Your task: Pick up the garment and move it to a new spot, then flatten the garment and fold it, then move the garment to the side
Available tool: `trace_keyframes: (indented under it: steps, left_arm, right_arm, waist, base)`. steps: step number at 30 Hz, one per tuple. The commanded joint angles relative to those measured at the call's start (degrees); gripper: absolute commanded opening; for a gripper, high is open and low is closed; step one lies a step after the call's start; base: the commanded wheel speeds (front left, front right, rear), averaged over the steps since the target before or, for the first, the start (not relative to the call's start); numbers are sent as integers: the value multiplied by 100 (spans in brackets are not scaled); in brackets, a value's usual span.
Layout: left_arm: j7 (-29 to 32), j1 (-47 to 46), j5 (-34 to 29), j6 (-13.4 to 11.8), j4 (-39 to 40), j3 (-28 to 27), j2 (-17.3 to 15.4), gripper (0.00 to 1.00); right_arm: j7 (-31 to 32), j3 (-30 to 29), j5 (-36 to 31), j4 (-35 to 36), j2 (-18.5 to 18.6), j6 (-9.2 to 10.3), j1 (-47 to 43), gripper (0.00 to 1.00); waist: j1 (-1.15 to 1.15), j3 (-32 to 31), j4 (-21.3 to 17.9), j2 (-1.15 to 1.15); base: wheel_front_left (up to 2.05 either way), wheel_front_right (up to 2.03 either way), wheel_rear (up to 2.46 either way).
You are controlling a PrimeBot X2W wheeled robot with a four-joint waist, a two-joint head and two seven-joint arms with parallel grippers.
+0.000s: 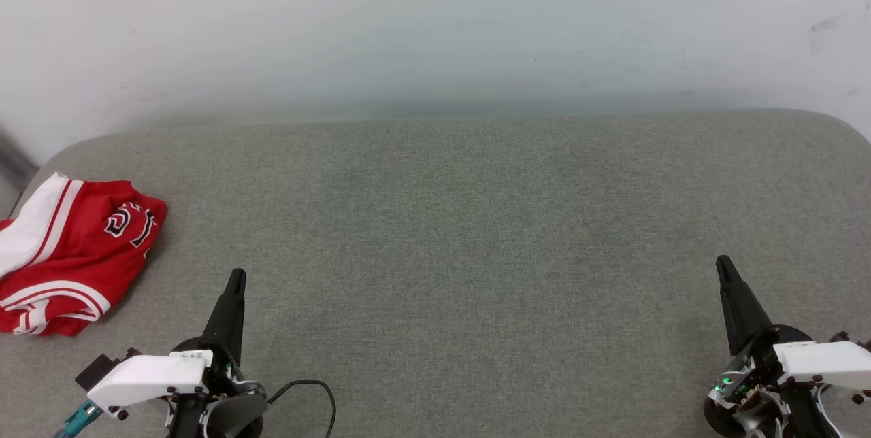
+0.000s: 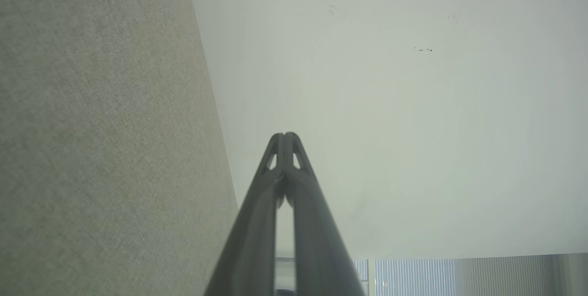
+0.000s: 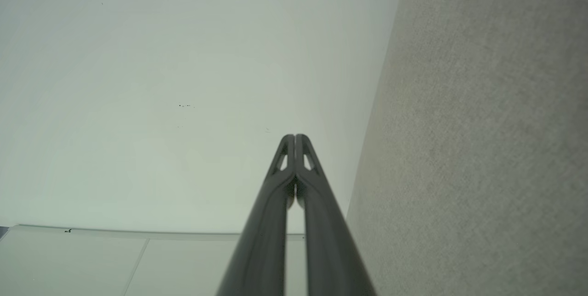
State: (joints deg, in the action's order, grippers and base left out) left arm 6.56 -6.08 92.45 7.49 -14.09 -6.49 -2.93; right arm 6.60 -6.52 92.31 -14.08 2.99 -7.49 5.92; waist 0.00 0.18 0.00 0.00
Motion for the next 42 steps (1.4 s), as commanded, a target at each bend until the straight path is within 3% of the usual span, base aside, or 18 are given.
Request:
trace_keyframes:
  steps: [1,18,19,30,34,42]
  left_arm:
    - [6,-38,-8,14,2,-12,6,0]
    - [6,-38,-8,14,2,-12,6,0]
    - [0,0,0,0,0,0,0,100]
    - [-243,147,-231,-1,40,11,12,100]
    - [-354,147,-632,-17,124,-33,11,100]
    - [-560,135,-1450,-281,480,-110,10,100]
  right_arm:
    - [2,2,22,-1,-24,0,71,0]
    - [2,2,21,-1,-24,0,71,0]
    - [0,0,-1,0,0,0,0,100]
    - [-242,40,-232,-36,-2,0,-151,100]
    - [-353,7,-581,64,-3,0,-165,100]
    - [-560,32,-1709,417,-4,0,-215,100]
  waist:
    - [0,0,0,0]
    - [0,0,0,0]
    - [0,0,0,0]
    - [0,8,0,0]
    - [0,12,3,0]
    - [0,32,11,0]
  base:
    - [0,0,0]
    - [0,0,0]
    - [0,0,0]
    - [0,0,0]
    - [0,0,0]
    - [0,0,0]
